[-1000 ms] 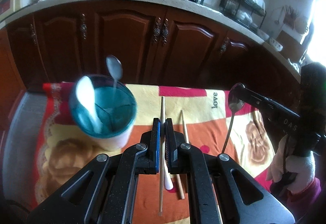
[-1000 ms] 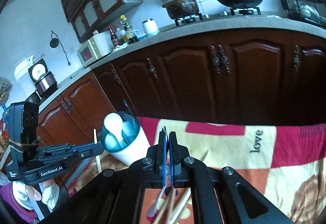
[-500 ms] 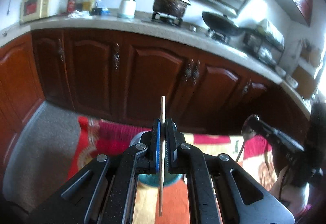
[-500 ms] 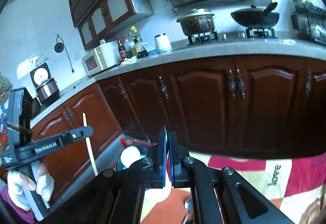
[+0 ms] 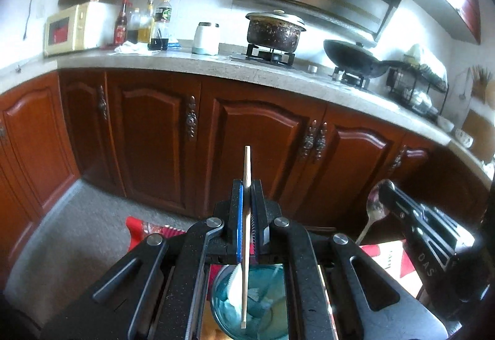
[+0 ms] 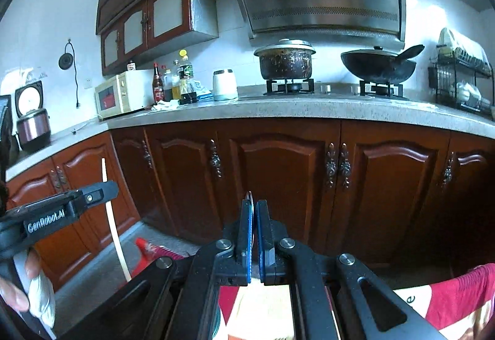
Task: Organize utensils
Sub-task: 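Drop the chopstick into the holder with the left tool while the right tool releases its spoon there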
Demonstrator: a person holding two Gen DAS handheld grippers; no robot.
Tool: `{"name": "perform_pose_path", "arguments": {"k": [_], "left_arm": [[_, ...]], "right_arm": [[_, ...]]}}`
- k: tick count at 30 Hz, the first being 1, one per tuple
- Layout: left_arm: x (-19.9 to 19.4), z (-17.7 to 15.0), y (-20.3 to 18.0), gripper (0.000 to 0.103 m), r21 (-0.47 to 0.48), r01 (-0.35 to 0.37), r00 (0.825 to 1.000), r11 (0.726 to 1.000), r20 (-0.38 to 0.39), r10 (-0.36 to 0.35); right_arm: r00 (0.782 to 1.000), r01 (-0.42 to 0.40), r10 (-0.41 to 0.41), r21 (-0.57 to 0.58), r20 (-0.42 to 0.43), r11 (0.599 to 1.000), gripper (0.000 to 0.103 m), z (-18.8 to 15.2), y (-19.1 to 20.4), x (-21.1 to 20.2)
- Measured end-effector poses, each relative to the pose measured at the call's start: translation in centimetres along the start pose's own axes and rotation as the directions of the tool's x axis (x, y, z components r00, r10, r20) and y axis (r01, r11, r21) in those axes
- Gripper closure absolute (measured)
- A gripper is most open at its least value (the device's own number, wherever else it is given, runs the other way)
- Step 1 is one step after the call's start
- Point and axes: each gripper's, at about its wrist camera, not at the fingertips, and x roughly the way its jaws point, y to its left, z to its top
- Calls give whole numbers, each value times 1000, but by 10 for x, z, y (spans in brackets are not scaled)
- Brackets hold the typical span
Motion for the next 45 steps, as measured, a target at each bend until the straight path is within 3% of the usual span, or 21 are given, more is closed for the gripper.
{"name": "perform_pose_path", "arguments": {"k": [10,16,21,24,25,26,28,30,45], "left_arm": [[20,-34,4,99,22,-3,998,1000,-61,5],[23,-52,3,99,30,-13,995,999,-94,16],[23,-55,4,99,25,-19,993,1000,-118,22],[21,-54,5,99,4,-11,991,1000,-134,12],[19,-54,6,97,2,-12,991,1000,-137,12],[18,-54,5,94,3,-13,990,1000,-138,14],[15,-54,4,69,3,-12,990,1000,-142,13],[10,-56,4,62,-7,-6,990,1000,-138,5],[-23,-70,-15,62,45,-43,987,998,-152,50]], "right_arm": [[995,-53,49,-41,-86,998,101,-33,15,24],[979,-97,88,-42,-183,994,101,-55,19,38],[963,-140,145,42,-226,989,100,-57,8,41],[952,-165,186,104,-244,981,89,-55,-2,41],[951,-169,192,114,-242,979,76,-55,-4,38],[952,-172,195,117,-235,978,70,-55,-5,35],[953,-169,191,109,-237,980,70,-55,-5,31],[951,-170,192,107,-244,979,70,-56,-5,26],[954,-125,145,91,-263,988,70,-70,-15,-23]]}}
